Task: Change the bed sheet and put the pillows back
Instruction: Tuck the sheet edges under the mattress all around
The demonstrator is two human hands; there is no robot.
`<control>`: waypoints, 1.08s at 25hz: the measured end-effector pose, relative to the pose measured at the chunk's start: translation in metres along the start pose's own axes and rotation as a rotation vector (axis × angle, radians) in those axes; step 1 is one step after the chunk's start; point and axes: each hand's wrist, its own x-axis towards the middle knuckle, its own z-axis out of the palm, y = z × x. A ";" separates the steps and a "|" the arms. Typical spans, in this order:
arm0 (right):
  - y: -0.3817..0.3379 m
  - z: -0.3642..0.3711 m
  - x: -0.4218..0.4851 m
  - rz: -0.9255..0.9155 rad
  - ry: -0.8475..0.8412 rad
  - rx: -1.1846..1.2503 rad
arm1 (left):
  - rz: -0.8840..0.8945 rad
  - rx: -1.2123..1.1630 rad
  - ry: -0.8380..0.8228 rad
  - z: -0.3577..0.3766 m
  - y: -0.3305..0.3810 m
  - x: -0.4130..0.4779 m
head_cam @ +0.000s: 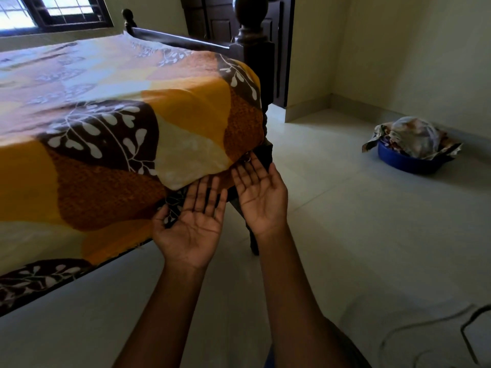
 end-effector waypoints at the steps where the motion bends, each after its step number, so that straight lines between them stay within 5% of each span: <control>1: 0.005 0.002 -0.001 -0.004 -0.014 0.010 | -0.004 0.005 -0.007 0.001 0.000 0.000; 9: 0.002 0.029 0.007 0.043 0.071 -0.153 | -0.027 0.028 0.020 0.006 0.004 -0.001; 13: 0.012 -0.007 -0.031 0.046 0.217 -0.162 | -0.010 0.505 0.428 0.015 0.000 -0.007; 17: 0.046 -0.021 -0.042 0.202 0.281 -0.218 | 0.127 0.443 0.676 -0.010 0.017 -0.050; 22: 0.102 -0.009 -0.046 0.361 0.180 -0.412 | 0.273 0.356 0.693 -0.026 0.059 -0.067; 27: 0.127 0.004 -0.040 0.284 0.195 -0.559 | 0.362 0.441 0.682 -0.024 0.063 -0.065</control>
